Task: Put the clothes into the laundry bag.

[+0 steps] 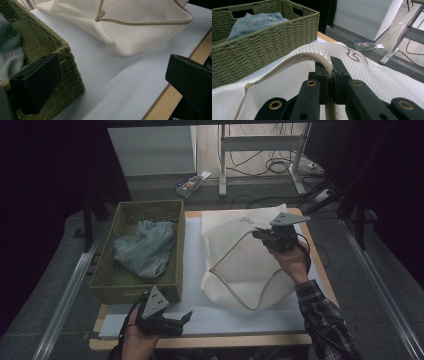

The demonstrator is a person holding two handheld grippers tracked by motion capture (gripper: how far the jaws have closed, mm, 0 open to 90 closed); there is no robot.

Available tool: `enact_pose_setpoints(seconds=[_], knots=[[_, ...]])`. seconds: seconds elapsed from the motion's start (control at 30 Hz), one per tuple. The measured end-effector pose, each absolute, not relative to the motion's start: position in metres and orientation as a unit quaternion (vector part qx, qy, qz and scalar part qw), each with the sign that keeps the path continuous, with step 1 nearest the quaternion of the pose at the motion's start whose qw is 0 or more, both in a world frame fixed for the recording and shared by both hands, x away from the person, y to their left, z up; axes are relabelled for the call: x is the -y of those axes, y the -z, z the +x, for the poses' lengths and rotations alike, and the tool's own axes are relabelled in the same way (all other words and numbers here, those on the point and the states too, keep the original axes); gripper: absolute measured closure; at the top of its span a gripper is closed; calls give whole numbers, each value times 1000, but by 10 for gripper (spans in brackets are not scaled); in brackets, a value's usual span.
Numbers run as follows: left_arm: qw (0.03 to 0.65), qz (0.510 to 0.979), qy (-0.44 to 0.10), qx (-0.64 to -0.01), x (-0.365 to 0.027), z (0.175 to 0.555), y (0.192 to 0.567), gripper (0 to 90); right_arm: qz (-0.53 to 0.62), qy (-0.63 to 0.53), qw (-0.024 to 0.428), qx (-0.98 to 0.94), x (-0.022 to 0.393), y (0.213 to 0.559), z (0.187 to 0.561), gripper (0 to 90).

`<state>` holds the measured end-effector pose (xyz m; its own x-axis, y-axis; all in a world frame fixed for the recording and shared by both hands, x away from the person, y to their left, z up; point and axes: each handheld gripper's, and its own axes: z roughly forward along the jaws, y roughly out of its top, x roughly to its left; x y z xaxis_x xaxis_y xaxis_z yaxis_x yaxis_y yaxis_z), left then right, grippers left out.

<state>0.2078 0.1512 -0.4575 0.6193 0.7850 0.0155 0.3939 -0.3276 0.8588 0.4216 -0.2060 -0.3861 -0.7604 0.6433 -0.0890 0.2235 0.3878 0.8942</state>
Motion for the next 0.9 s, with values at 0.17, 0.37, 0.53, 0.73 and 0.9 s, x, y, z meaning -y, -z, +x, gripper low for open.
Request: enact_pose_setpoints(seconds=[0.17, 0.37, 0.53, 0.73, 0.9], knots=[[438, 781, -232, -379, -157, 210, 452, 5, 269, -484, 214, -805, 207, 387, 422, 832], [437, 778, -236, -385, -165, 219, 440, 4, 270, -483, 214, -805, 208, 387, 421, 829], [435, 771, -240, -397, -173, 229, 434, 4, 270, -483, 214, -805, 208, 387, 421, 828], [434, 764, -241, -412, -184, 240, 428, 0, 271, -483, 213, -805, 209, 388, 422, 826], [430, 759, -244, -424, -192, 252, 426, 0, 270, -482, 214, -806, 209, 388, 422, 824]])
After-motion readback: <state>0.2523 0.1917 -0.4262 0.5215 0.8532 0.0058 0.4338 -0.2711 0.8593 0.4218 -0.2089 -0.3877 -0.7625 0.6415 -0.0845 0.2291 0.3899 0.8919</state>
